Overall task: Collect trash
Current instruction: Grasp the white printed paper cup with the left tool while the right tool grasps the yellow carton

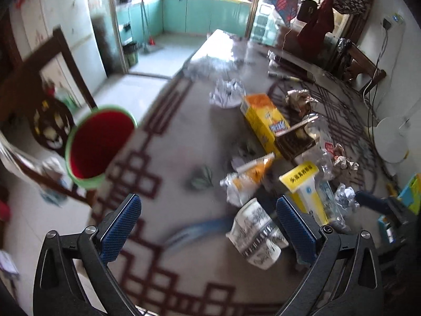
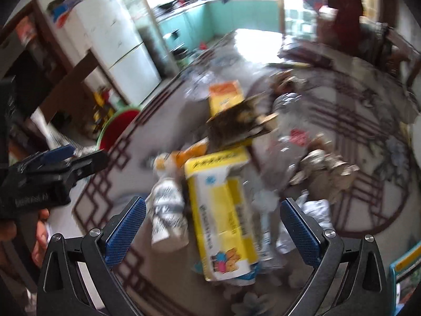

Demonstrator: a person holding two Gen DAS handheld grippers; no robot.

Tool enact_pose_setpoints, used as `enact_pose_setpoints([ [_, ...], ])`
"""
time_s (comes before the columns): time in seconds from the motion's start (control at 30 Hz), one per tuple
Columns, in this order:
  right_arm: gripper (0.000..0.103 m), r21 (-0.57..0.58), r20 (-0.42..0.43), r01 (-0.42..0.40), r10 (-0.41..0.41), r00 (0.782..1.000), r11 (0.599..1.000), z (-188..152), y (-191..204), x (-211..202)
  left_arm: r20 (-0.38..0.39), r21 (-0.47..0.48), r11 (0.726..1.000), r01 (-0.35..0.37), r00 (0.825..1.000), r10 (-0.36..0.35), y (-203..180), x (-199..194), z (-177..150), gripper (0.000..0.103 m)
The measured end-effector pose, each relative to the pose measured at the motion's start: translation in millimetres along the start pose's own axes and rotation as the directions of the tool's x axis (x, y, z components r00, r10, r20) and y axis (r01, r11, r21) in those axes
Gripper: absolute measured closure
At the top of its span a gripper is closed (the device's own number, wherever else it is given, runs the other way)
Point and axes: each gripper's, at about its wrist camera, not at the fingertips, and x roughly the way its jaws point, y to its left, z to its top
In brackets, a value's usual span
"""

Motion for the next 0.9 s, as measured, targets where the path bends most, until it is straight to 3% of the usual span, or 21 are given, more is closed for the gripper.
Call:
enact_pose_setpoints([
  [0.1,0.015,-0.059,-0.062,0.003,-0.006,0.998,0.998,-6.0,5.7,18.5,-0.003,-0.023,0.999,-0.032,0.999,0.032,6.4,2.5,-8.6,0.000],
  [0.17,0.034,-0.046,-0.112,0.005,-0.011,0.994,0.999,-9.6,-1.7,36.5,-0.003,-0.012,0.998,-0.066,0.998,0.066,9.0,9.0,-9.6,0.000],
  [0.23,0.035,-0.030,-0.170,0.021,-0.026,0.985,0.999,-13.7,-10.8,55.2,-0.017,-0.011,0.998,-0.066,0.998,0.065,11.1,8.7,-11.8,0.000],
  [0.3,0.048,-0.028,-0.199,0.025,-0.030,0.980,0.999,-16.7,-18.1,66.2,-0.032,-0.003,0.998,-0.059,0.998,0.059,11.5,8.9,-12.4,0.000],
  [0.33,0.061,-0.016,-0.193,0.012,-0.015,0.981,1.000,-18.1,-21.1,66.5,-0.045,0.002,0.999,-0.041,0.998,0.041,10.1,8.8,-12.4,0.000],
  [0.4,0.066,0.030,-0.163,-0.031,0.035,0.986,0.999,-17.7,-29.1,58.7,-0.071,0.018,1.000,0.016,0.997,-0.015,2.0,11.9,-14.2,0.000],
  [0.47,0.079,0.067,-0.111,-0.061,0.069,0.991,0.996,-14.1,-35.9,45.9,-0.099,0.031,0.998,0.057,0.994,-0.054,-5.3,16.3,-17.9,0.000],
  [0.63,0.079,0.154,0.070,-0.059,0.048,0.996,0.986,2.6,-50.3,-3.1,-0.216,0.038,0.989,0.144,0.967,-0.133,-30.2,43.5,-33.4,0.001],
  [0.67,0.079,0.153,0.091,-0.049,0.035,0.995,0.987,5.7,-50.3,-9.7,-0.230,0.042,0.989,0.140,0.965,-0.127,-34.9,50.3,-35.7,0.005],
  [0.73,0.079,0.147,0.110,-0.033,0.016,0.994,0.989,10.0,-48.4,-19.6,-0.257,0.044,0.989,0.141,0.958,-0.125,-41.1,61.3,-38.2,0.026],
  [0.8,0.079,0.150,0.127,-0.027,0.008,0.992,0.988,12.8,-48.5,-29.4,-0.269,0.006,0.979,0.204,0.943,-0.195,-43.5,67.6,-38.9,0.032],
  [0.83,0.079,0.153,0.130,-0.030,0.010,0.991,0.988,12.2,-46.3,-35.2,-0.266,0.001,0.979,0.203,0.944,-0.195,-43.2,66.8,-37.2,0.035],
  [0.87,0.079,0.157,0.134,-0.031,0.010,0.991,0.987,13.5,-45.6,-38.9,-0.255,0.009,0.979,0.204,0.947,-0.195,-42.9,63.5,-34.6,0.044],
  [0.9,0.079,0.160,0.138,-0.032,0.010,0.990,0.987,15.1,-43.8,-42.8,-0.244,0.014,0.979,0.205,0.950,-0.196,-41.9,60.4,-32.6,0.077],
])
